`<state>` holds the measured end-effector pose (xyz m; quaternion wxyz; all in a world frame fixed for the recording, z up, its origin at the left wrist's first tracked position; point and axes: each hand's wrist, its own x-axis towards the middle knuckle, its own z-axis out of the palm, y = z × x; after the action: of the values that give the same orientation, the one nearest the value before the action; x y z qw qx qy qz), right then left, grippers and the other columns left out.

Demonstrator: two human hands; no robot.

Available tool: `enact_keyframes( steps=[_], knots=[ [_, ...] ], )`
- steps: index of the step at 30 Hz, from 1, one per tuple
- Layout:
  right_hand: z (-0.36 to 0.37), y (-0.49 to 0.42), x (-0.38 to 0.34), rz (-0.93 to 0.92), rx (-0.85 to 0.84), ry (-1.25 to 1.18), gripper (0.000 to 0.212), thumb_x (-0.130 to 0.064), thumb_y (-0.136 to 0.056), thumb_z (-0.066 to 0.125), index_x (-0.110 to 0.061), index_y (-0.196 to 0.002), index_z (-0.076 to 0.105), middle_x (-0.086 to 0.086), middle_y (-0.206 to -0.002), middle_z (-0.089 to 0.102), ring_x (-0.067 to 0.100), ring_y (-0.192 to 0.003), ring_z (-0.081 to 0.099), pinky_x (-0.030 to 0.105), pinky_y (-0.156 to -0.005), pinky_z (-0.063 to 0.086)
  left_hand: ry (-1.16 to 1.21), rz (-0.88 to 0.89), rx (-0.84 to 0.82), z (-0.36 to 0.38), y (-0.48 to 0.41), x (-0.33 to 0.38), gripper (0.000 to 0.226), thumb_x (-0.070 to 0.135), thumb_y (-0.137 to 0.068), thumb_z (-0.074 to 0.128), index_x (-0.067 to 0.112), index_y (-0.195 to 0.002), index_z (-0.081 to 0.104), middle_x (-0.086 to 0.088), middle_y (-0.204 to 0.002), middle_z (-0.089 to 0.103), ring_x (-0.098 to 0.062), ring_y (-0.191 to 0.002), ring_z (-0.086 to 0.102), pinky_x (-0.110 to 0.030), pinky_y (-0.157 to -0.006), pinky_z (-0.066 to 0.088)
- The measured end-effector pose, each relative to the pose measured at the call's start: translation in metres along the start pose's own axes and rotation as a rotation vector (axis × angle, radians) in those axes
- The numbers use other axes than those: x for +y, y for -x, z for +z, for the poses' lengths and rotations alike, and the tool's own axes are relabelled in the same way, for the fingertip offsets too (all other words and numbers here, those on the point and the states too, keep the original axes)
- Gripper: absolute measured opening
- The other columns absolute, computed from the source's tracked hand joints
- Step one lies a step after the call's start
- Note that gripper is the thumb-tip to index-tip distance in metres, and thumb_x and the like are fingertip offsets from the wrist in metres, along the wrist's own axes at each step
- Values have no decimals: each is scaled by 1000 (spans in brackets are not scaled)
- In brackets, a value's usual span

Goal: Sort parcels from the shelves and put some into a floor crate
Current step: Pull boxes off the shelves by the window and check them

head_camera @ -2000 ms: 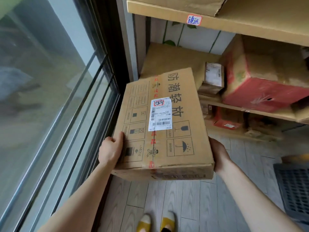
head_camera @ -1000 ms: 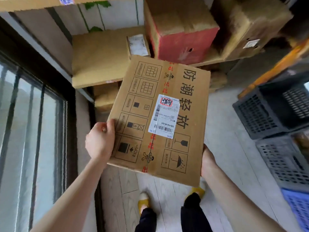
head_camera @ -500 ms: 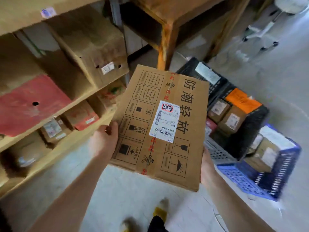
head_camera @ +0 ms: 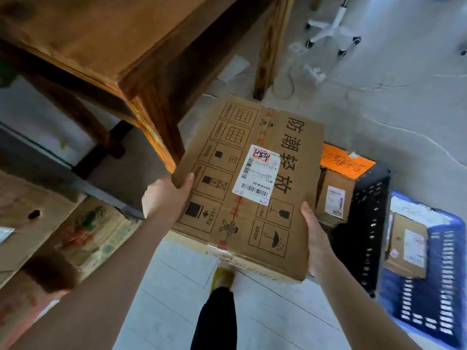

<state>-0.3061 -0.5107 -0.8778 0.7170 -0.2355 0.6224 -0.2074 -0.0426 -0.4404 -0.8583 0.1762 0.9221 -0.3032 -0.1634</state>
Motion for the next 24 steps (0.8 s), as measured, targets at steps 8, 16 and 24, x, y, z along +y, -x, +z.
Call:
enact_keyframes(
  steps=[8,16,24],
  knots=[
    [34,-121,-31,24,273,107,33,-52,-85,54,-19,-84,59,4,-85,67,21,-75,62,30,-59,47,-148,63,-106,80,-120,29,50,51,-93,40,4,-104,53,-15,-98,63,-29,-82,59,-31,-65,40],
    [51,-207,-40,-91,395,359,39,-44,-88,55,-6,-89,65,4,-80,67,17,-72,62,26,-61,48,-204,36,-175,151,-198,28,56,57,-90,39,5,-96,60,-13,-91,64,-27,-79,59,-33,-68,49],
    [68,-258,-25,-117,531,529,34,-26,-92,54,-5,-118,53,8,-113,62,26,-101,59,43,-90,51,-191,60,-164,193,-220,28,48,43,-92,47,0,-111,57,-20,-105,62,-35,-98,57,-38,-78,44]
  ],
)
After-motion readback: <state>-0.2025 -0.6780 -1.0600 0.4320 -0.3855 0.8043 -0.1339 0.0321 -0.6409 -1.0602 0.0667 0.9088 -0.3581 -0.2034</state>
